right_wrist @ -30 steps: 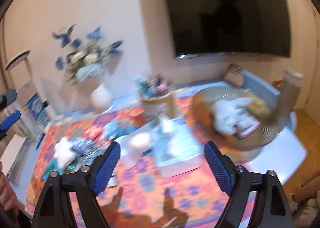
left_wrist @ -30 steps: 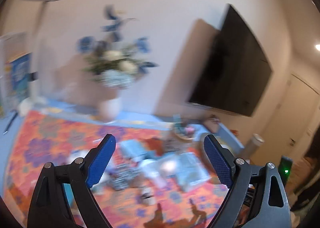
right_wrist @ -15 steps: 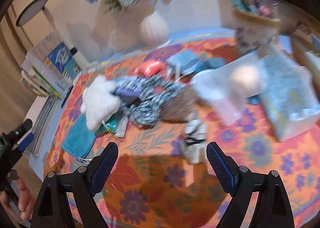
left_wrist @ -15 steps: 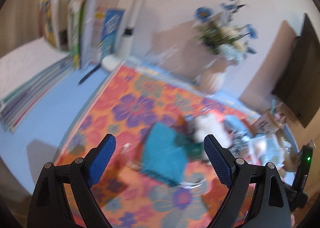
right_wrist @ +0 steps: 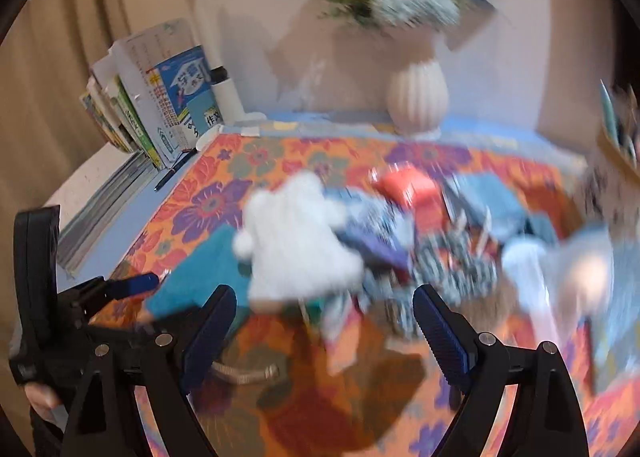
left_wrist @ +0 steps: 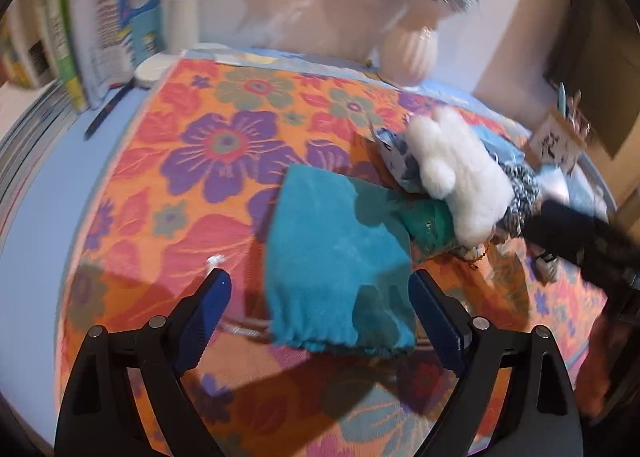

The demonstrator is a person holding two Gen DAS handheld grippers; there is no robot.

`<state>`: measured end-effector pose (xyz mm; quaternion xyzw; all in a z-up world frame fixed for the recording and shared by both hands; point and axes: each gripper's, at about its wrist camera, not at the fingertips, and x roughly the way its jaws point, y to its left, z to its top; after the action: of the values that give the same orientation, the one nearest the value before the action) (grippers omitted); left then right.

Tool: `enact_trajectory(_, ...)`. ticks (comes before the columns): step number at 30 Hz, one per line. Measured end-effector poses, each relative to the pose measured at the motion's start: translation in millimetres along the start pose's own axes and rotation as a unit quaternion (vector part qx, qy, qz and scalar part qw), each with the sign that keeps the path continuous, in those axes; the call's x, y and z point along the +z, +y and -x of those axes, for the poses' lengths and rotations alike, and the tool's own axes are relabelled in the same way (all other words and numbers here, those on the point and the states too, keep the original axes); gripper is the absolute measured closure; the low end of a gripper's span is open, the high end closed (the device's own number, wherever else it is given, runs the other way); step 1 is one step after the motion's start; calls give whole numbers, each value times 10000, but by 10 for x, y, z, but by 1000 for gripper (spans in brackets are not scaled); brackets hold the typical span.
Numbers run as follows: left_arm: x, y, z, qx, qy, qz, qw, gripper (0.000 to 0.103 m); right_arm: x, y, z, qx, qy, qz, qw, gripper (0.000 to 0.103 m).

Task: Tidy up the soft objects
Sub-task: 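Grasp the teal drawstring pouch with the left tool while the right tool grasps the white plush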

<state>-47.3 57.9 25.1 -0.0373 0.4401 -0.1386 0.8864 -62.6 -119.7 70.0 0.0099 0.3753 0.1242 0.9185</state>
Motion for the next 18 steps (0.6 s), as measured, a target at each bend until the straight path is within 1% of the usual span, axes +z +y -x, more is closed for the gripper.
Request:
enact_trajectory(1,-3,-9,-23,-8,17,-33,10000,10,63,46,-64,-31,27,136,9999,12)
enact_trajectory(4,-5,-28,-107,-231,184,-88,9995,9,168,152,-287,-130,187,367,9991,11)
enact_trajectory(6,-6,-51,-131,-335,247,-147,9990,2,185,197,-412,-109,316,418,9986,11)
enact_trajectory(8,-2,-75,-139,-438,260,-163,9986,1,179,228,-516,-212,380,431,9981,11)
enact_trajectory(10,-2,-113,-156,-389,276,-233,9986,1,163,225,-550,-285,314,419,9982,12)
enact_trajectory(12,-2,-156,-196,-262,315,-369,9985,1,153,197,-540,-295,237,382,9986,12)
enact_trajectory(14,-19,-237,-217,-163,356,-588,9975,1,161,173,-544,-264,239,320,9989,13)
enact_trajectory(16,-35,-295,-236,-25,382,-751,9964,1,154,143,-529,-228,236,257,9991,19)
enact_trajectory(17,-47,-326,-247,67,398,-837,9957,1,149,134,-527,-185,246,230,9993,27)
enact_trajectory(18,-53,-348,-256,133,406,-897,9951,1,140,122,-528,-147,280,198,9993,40)
